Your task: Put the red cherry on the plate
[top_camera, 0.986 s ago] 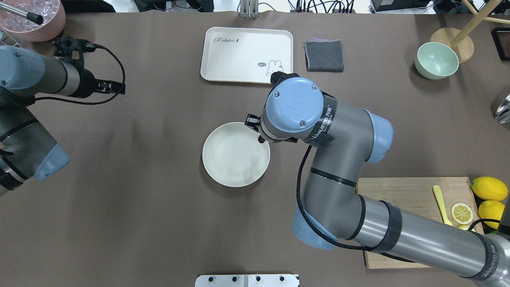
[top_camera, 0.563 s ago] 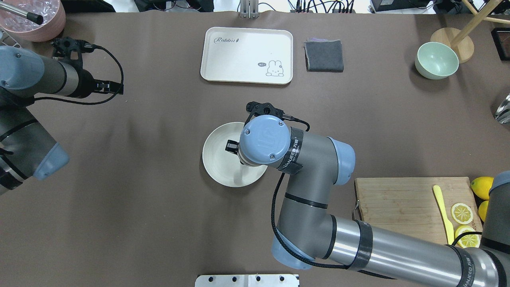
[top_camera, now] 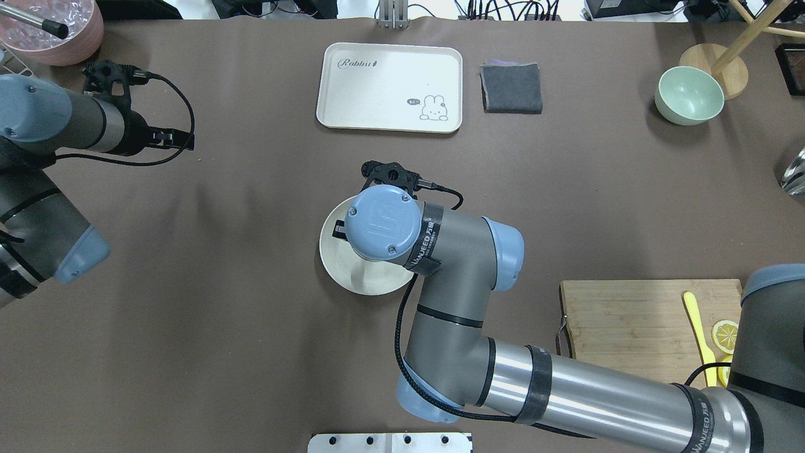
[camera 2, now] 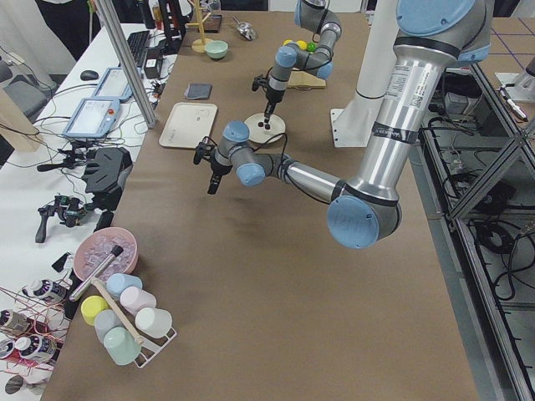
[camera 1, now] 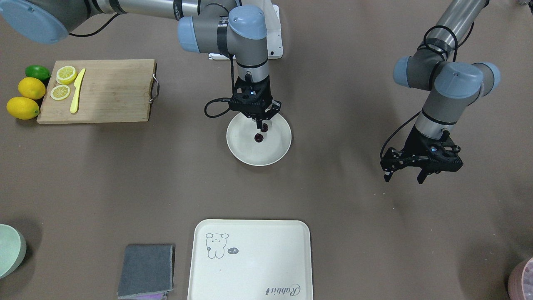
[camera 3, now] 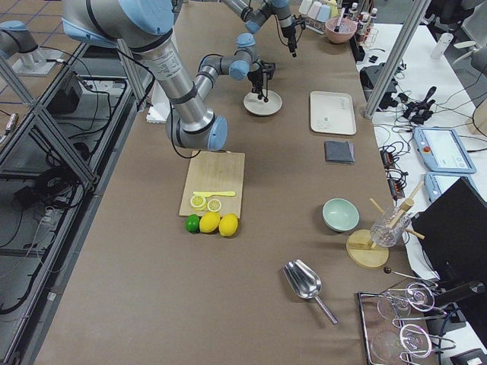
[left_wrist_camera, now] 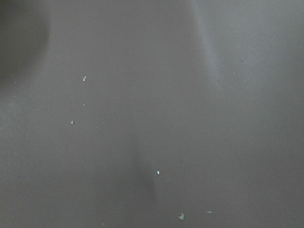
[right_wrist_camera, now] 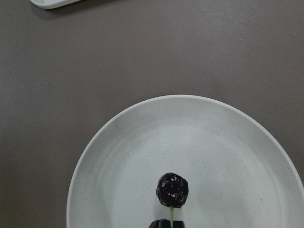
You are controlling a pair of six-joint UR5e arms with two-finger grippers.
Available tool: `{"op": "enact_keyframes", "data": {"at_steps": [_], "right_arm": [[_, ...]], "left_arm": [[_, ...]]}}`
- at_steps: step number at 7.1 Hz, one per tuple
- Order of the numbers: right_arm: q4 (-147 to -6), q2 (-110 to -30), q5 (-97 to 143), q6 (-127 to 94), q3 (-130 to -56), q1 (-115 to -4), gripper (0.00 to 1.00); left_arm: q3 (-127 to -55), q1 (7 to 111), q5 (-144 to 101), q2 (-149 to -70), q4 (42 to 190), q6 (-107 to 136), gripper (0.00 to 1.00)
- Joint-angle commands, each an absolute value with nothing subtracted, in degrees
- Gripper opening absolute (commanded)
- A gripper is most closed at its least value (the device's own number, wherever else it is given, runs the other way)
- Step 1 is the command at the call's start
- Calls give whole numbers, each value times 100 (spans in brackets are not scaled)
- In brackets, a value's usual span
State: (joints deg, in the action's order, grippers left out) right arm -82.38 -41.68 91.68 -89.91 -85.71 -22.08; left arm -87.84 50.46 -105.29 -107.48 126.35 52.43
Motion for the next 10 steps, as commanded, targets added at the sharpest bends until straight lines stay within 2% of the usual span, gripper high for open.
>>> {"op": "enact_keyframes", "data": {"at_steps": [1,3,5,6,8,10], "right_arm": [[-8147,-4157,9158,-9035,-8481,-2206,99],[-8287,-4157,9324,-9026,-8699,-2284,100],[-9721,-4463,9921,-8556,-9889,-2696,100],[-10208,-4848,10114,-7891,-10540,-2951,100],[-10345,-6128,11122,-6626,-11597,-4106,100],[-10362,-7264,11791,-4748,-11926,-5232,100]], "left_arm": [[-8780,5045,-10529,-10775,12639,5247,98],[-8824,5054,-10573,-10714,12647,5169,98],[-9069,5428,-11227,-10286,12586,4266,98],[-9305,5875,-11659,-9883,12569,4089,98],[-9378,6947,-11970,-9310,12264,2758,98],[-9387,7958,-12197,-9088,11510,1203,98]]}}
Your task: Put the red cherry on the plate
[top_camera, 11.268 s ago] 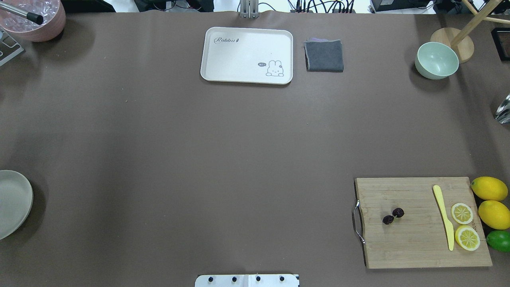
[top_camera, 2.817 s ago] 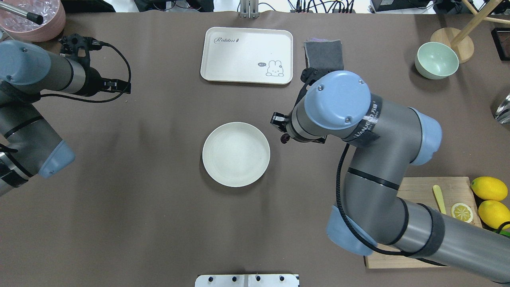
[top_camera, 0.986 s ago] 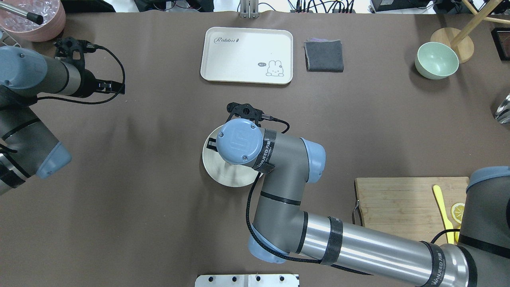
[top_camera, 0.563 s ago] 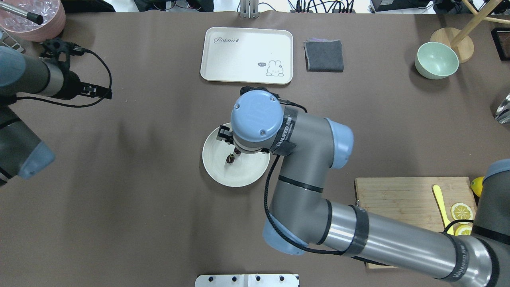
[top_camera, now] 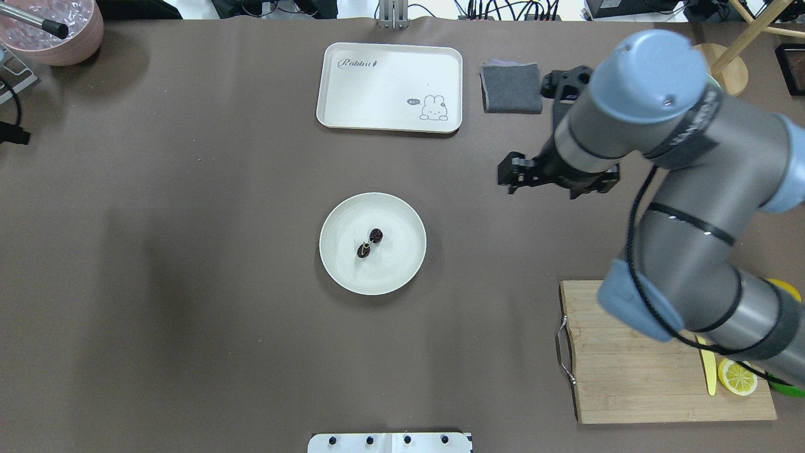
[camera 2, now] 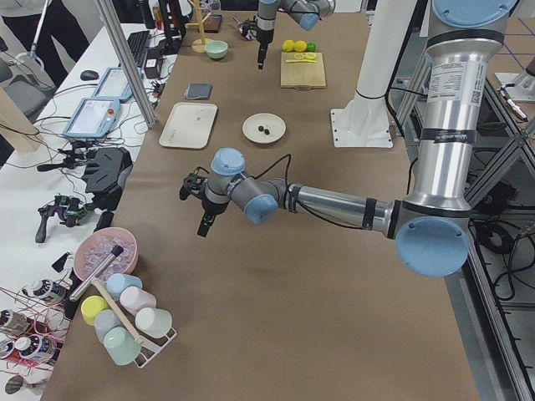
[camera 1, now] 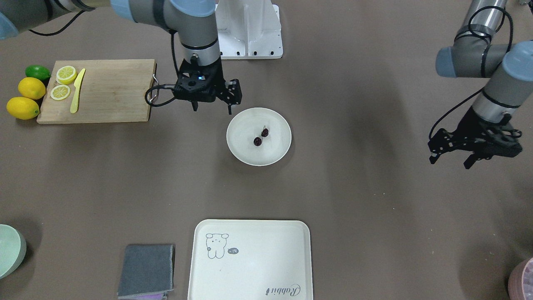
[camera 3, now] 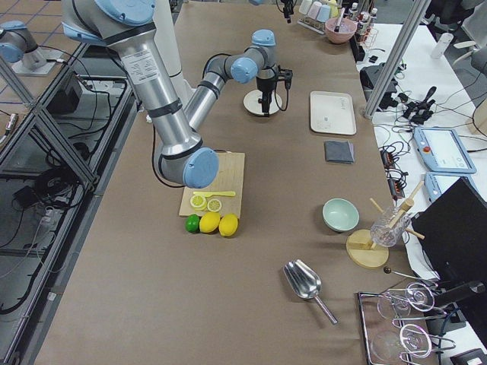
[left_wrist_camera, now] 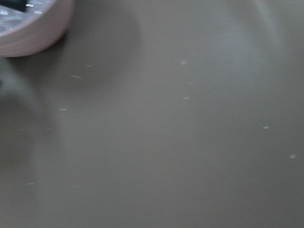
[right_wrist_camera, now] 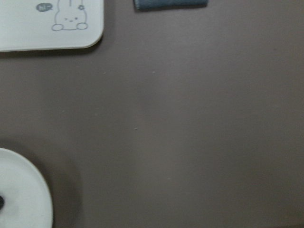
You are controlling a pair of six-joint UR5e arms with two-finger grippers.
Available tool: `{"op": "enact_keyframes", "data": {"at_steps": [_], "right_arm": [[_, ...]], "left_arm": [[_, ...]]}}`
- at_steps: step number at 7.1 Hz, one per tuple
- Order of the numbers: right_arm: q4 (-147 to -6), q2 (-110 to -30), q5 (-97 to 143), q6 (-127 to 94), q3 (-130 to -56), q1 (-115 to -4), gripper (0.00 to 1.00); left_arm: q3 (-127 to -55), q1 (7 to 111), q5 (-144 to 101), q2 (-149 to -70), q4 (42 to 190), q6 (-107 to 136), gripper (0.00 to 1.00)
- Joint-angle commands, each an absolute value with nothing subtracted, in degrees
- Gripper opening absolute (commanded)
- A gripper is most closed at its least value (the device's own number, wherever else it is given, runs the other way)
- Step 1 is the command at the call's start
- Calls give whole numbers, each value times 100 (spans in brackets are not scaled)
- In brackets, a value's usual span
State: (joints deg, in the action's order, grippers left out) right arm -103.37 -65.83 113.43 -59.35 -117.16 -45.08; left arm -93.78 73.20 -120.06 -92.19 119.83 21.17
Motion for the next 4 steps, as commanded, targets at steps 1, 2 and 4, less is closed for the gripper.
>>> {"op": "enact_keyframes", "data": {"at_steps": [1,2,4], "right_arm": [[-10354,-7851,12091,-3606,-11892,-5847,100],[-10301,-8345,12303,-2594,-11744,-6567,100],[-10283,-8726,13111,-362,-10772,-7887,100]], "left_arm": [[-9378,8450,-12530,-9079,11122,665,98],[-9343,8673,-12707,-9053,10779,424,98],[-9474,8692,-12866,-8746,10705,413,98]]}}
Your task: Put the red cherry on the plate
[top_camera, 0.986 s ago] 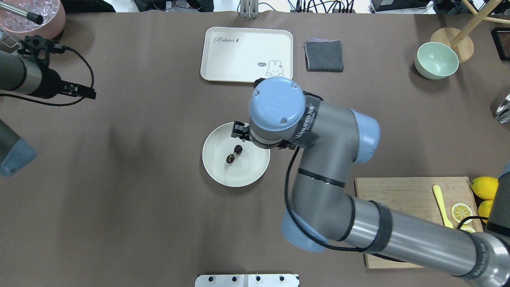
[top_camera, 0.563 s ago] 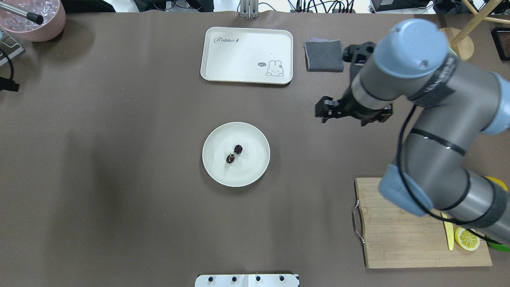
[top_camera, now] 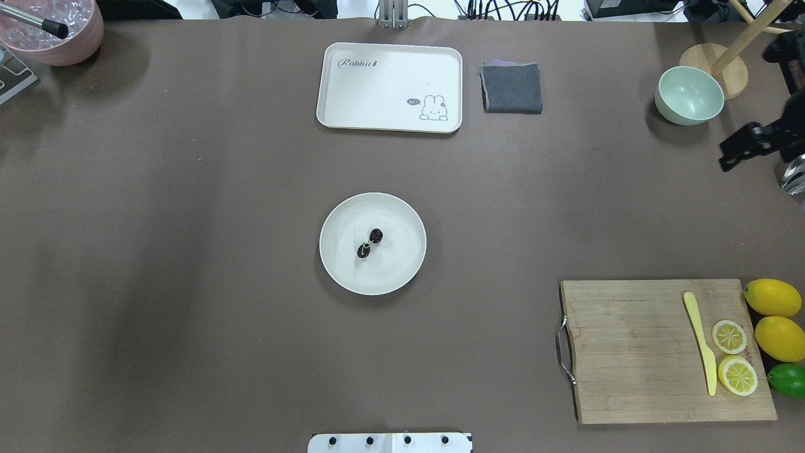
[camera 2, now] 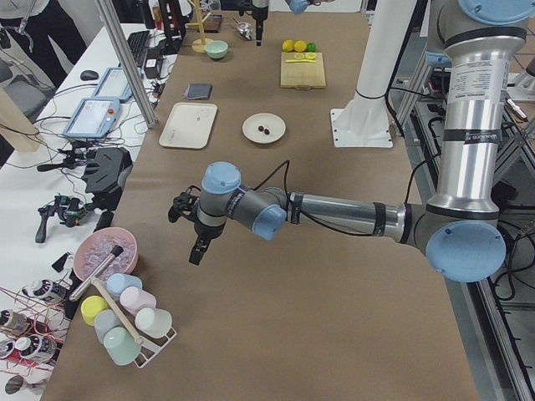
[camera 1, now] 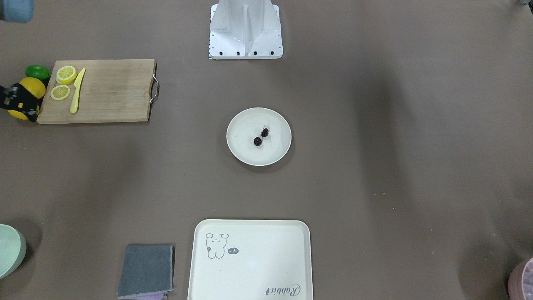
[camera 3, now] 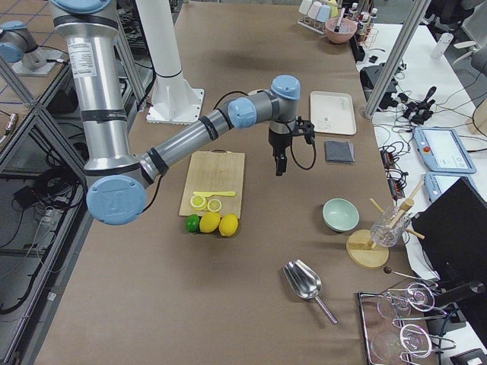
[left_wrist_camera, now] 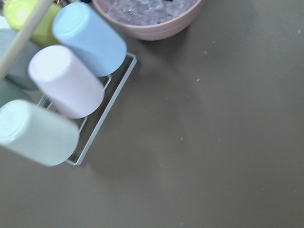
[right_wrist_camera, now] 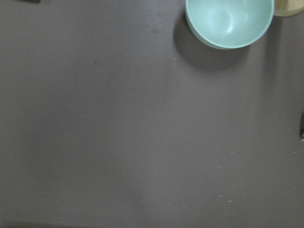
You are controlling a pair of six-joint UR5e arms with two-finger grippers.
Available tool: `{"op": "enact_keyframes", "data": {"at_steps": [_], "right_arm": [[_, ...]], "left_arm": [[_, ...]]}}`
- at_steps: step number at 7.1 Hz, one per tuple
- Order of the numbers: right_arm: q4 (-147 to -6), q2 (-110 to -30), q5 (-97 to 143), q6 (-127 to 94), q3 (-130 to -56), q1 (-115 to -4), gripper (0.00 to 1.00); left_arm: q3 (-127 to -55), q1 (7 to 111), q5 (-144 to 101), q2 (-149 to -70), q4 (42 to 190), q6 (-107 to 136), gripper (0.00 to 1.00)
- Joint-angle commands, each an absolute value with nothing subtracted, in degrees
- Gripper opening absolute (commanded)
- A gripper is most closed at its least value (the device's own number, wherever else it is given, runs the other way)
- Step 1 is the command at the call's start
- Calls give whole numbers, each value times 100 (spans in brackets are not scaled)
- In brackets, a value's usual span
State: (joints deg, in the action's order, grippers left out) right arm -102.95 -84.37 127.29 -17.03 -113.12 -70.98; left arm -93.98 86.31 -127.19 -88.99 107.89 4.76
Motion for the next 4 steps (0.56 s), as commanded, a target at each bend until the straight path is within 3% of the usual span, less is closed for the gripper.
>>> {"op": "enact_keyframes", "data": {"at_steps": [1,4], "right_arm": [[-10283,-8754,13113,-4,-10384,-8293,100],[-9370,-9132,13087,220,-9678,-8745,100]], "left_arm": [[-9483,8692,-12954,-8719,10705,422,98],[-9544,8692,-12964,-8719,10670,457,98]]}}
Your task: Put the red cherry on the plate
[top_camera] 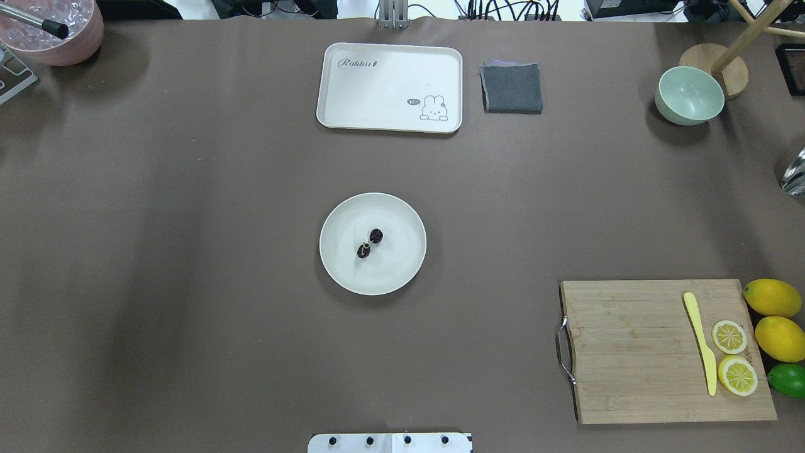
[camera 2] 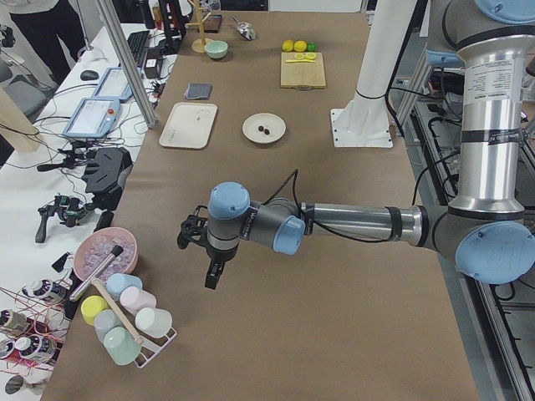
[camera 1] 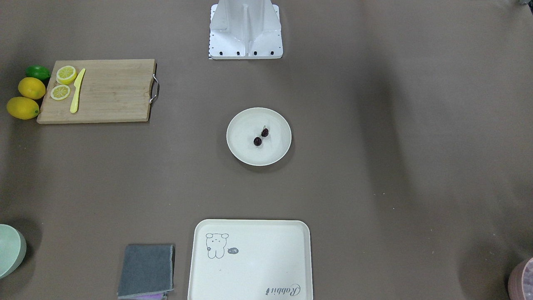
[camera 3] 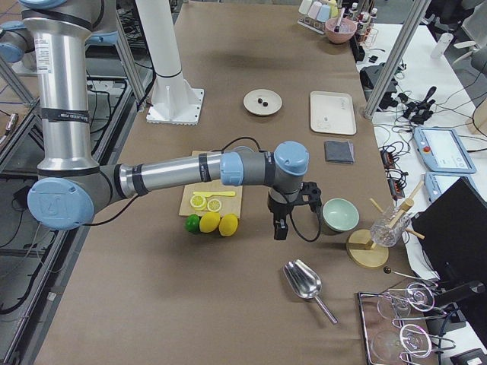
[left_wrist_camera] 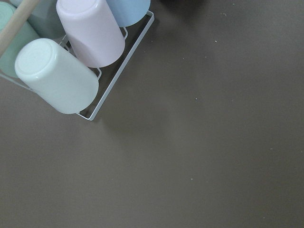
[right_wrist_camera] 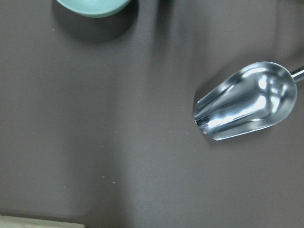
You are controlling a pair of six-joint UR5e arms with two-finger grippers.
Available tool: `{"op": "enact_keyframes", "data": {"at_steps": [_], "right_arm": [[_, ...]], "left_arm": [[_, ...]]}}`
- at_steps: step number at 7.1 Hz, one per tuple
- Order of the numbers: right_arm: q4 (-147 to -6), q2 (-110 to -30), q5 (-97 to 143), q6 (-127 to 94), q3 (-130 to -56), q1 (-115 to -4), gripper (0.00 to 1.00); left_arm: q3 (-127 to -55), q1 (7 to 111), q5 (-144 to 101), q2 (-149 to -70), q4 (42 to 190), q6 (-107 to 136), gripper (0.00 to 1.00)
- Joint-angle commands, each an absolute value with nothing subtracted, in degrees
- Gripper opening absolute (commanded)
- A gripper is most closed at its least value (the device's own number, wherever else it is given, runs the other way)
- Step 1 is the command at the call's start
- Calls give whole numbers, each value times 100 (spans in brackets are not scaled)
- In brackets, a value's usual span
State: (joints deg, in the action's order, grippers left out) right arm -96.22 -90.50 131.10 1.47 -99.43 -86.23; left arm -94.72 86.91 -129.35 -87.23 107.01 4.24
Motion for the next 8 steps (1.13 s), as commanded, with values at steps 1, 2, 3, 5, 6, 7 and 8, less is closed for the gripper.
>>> {"op": "enact_keyframes", "data": {"at_steps": [1,2,3,5,6,7,8], "right_arm": [[-9369,-9175,13096,220,-9538,-8823,100],[-9369,-9280,13078,220,-9527,-8885,100],[-9360,-9333,13078,202,-9536,-8990,100],[-9369,-9334,13087,193,-9536,-9035,100],[-9360,-9334,13096,193,-9536,-9044,100],[-9360,-9343,13096,202,-9536,-9044,100],[-9360,-9343,13104,193,-9545,-9044,100]], "left_arm": [[-9649,8692,-12955,-8736,10635,501,98],[-9746,8692,-12964,-8675,10635,588,98],[-9756,8692,-12955,-8623,10635,667,98],[-9694,8692,-12964,-8474,10652,624,98],[-9729,8692,-12964,-8386,10670,624,98],[-9703,8692,-12964,-8376,10670,624,98],[-9703,8701,-12955,-8367,10670,624,98]]}}
